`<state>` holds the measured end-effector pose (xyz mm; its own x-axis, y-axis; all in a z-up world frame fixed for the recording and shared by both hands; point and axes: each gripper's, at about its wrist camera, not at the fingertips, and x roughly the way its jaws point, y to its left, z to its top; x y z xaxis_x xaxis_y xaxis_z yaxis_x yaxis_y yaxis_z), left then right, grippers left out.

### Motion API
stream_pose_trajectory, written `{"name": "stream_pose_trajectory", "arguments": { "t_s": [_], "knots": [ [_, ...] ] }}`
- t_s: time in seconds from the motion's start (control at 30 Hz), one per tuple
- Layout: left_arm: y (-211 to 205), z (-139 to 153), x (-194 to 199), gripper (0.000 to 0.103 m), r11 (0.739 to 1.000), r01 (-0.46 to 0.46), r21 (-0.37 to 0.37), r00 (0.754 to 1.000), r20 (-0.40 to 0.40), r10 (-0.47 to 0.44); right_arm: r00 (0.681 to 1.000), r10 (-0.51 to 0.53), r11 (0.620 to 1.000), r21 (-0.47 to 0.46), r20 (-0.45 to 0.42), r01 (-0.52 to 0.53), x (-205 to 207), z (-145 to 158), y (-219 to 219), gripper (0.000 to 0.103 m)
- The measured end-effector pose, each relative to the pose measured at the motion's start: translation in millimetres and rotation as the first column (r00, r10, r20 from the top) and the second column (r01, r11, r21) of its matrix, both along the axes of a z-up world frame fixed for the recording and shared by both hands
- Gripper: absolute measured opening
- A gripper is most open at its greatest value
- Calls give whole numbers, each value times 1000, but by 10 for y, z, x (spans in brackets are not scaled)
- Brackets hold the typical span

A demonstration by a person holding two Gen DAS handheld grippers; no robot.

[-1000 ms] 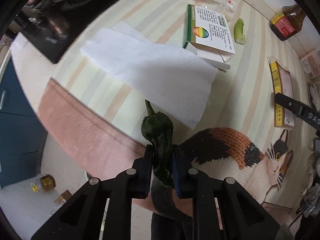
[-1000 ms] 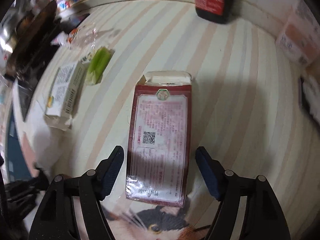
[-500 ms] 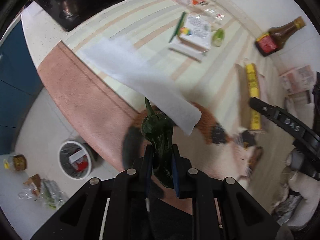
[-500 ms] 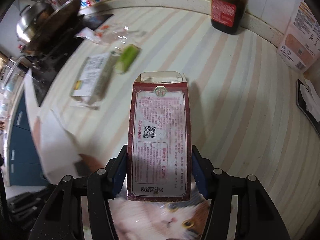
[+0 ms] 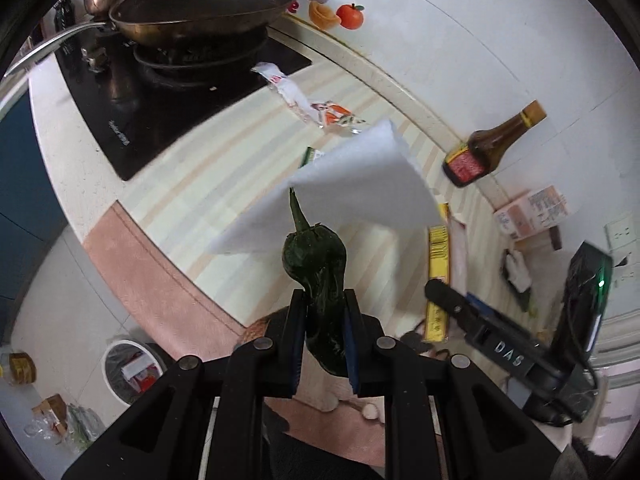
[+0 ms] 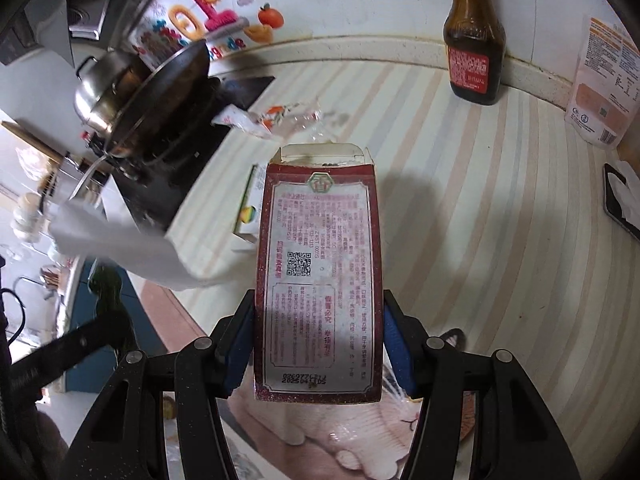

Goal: Collect trash

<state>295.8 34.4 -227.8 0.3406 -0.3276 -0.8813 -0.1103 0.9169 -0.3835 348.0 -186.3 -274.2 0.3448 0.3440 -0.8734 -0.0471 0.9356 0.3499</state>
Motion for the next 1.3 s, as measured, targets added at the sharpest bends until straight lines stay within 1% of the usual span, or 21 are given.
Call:
{"name": "stream_pose_trajectory", "arguments": {
  "t_s": [0.03, 0.1, 0.27, 0.33, 0.4, 0.5, 0.53, 0.63, 0.77, 0.8, 0.87, 0.93, 1.0, 1.03, 1.07, 1.1, 1.13, 1.17, 1.2, 1.23, 1.3],
  "knots": [
    [17, -33, 11, 14, 1000, 5, -14, 1000, -15, -5, 1000, -7, 1000, 6, -6, 7, -4, 2, -20, 60],
    [24, -132, -8, 14, 1000, 15, -13, 999, -51, -16, 1000, -18, 1000, 14, -14, 18, -10, -12, -60, 60],
    [-64, -613, -188, 14, 999, 20, -46, 981, -193, -28, 998, -48, 999, 14, -51, 49, -66, -123, -183, 60],
    [-134, -707, -277, 14, 998, 28, -62, 974, -222, -41, 997, -56, 998, 17, -56, 57, -86, -140, -229, 60],
    [-201, -725, -351, 14, 997, 40, -69, 972, -229, -55, 997, -61, 998, 19, -57, 62, -88, -140, -265, 60],
    [-245, -597, -433, 14, 997, 44, -56, 978, -200, -54, 997, -60, 998, 21, -47, 61, -83, -94, -289, 60],
    [-232, -508, -445, 14, 998, 35, -59, 983, -180, -45, 998, -58, 998, 23, -39, 59, -82, -63, -287, 60],
    [-170, -172, -409, 14, 996, 10, -90, 995, -101, -19, 999, -52, 998, 40, -16, 52, -69, 59, -262, 60],
    [-101, 397, -361, 14, 996, 24, -83, 999, 32, -21, 999, -32, 998, 63, 25, 30, -56, 244, -171, 60],
    [-91, 481, -342, 14, 997, 28, -77, 998, 52, -24, 999, -26, 997, 67, 35, 24, -57, 284, -140, 60],
    [-65, 542, -306, 14, 998, 36, -52, 997, 70, -32, 998, -19, 998, 68, 52, 16, -56, 342, -78, 60],
    [-47, 399, -221, 14, 999, 28, -36, 999, 38, -27, 999, -11, 999, 45, 38, 9, -39, 295, -18, 60],
    [-5, 86, -184, 14, 998, 15, -55, 999, -37, -17, 1000, -17, 1000, 19, 4, 17, -31, 164, 5, 60],
    [21, -116, -192, 14, 998, 2, -66, 997, -81, -7, 1000, -15, 1000, -18, -10, 15, -27, 70, 13, 60],
    [37, -312, -217, 14, 998, -5, -69, 993, -122, -3, 1000, -19, 999, -46, -24, 18, -14, -33, 7, 60],
    [41, -423, -259, 14, 998, -11, -63, 989, -146, 1, 999, -12, 998, -64, -49, 9, -2, -134, 17, 60],
    [54, -555, -314, 14, 998, -18, -55, 985, -172, 8, 993, 7, 997, -81, -120, -17, 36, -326, 34, 61],
    [72, -691, -370, 14, 998, -28, -48, 979, -201, 18, 986, 1, 995, -94, -169, -17, 53, -444, 27, 61],
    [81, -751, -428, 14, 998, -35, -46, 976, -216, 24, 979, -20, 993, -116, -205, -4, 53, -533, 1, 61],
    [97, -814, -471, 14, 998, -44, -46, 973, -230, 32, 978, -37, 993, -114, -207, 14, 38, -544, -32, 62],
    [134, -897, -547, 14, 997, -61, -45, 967, -249, 48, 986, -56, 995, -87, -159, 42, -10, -435, -82, 66]
  ]
}}
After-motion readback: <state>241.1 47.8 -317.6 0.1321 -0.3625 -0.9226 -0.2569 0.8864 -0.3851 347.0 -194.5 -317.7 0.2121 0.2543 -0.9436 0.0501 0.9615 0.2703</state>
